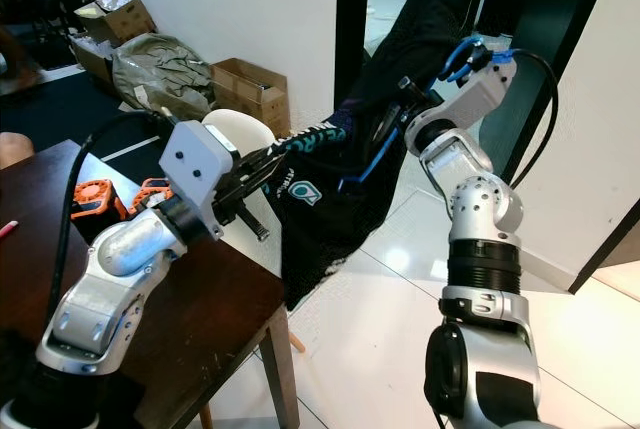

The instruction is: Hang hanger

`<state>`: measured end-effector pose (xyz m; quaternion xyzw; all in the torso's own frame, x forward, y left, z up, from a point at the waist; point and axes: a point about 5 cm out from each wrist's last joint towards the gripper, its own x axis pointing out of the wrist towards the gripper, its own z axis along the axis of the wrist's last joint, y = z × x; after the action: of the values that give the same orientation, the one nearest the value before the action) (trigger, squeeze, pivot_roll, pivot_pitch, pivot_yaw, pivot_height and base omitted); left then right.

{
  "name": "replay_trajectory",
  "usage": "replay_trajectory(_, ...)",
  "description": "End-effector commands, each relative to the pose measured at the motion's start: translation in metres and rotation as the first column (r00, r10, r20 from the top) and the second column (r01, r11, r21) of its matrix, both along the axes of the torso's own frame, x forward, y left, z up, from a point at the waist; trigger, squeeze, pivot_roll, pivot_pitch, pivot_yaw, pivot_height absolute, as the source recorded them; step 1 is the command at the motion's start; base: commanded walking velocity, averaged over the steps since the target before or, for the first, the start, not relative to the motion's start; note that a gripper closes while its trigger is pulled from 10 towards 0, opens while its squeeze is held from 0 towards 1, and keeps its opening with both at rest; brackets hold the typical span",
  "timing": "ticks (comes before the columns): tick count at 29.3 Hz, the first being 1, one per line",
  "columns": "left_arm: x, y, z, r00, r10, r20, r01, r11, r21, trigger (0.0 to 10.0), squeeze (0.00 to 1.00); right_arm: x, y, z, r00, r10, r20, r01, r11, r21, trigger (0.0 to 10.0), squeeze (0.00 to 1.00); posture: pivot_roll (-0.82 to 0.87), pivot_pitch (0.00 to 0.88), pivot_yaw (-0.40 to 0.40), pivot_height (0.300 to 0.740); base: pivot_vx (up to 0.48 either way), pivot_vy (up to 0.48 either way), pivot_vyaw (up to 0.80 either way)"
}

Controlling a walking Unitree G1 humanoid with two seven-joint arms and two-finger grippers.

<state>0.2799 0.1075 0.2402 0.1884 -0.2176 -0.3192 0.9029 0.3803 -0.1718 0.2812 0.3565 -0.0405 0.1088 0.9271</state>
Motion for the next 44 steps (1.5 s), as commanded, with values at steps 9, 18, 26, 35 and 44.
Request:
replay_trajectory(9,-0.011,-0.014,-0.062,0.984,-0.034,-0.174,0.072,0.974,0.217,6.4,0.0,-0.004,-0.021,0.029,0.995,0.068,0.077,-0.064,0.996,-0.061,10.0,0.0,0.0,0.0,-0.072,0.74,0.0,0.0,0.0)
replay_trajectory(18,0.0,0.0,-0.077,0.982,0.08,-0.17,-0.018,0.941,0.337,10.0,0.0,-0.009,-0.022,0.03,0.983,0.171,0.063,-0.155,0.966,-0.206,10.0,0.0,-0.01,0.0,-0.08,0.74,0.0,0.0,0.0)
replay_trajectory(26,0.002,0.0,-0.083,0.981,0.098,-0.169,-0.034,0.936,0.35,10.0,0.0,-0.014,-0.019,0.023,0.954,0.298,-0.011,-0.261,0.817,-0.514,10.0,0.0,-0.02,0.0,-0.099,0.74,0.0,0.0,0.0)
replay_trajectory(35,-0.01,-0.022,-0.085,0.977,-0.028,-0.212,0.093,0.949,0.301,10.0,0.0,-0.011,-0.015,0.024,0.942,0.325,0.08,-0.205,0.749,-0.63,10.0,0.0,-0.01,0.0,-0.114,0.74,0.0,0.0,0.0)
replay_trajectory(44,-0.022,-0.029,-0.065,0.959,-0.166,-0.229,0.216,0.953,0.214,10.0,1.0,-0.015,-0.021,0.03,0.905,0.405,0.133,-0.207,0.691,-0.692,10.0,0.0,0.0,0.0,-0.114,0.74,0.0,0.0,0.0)
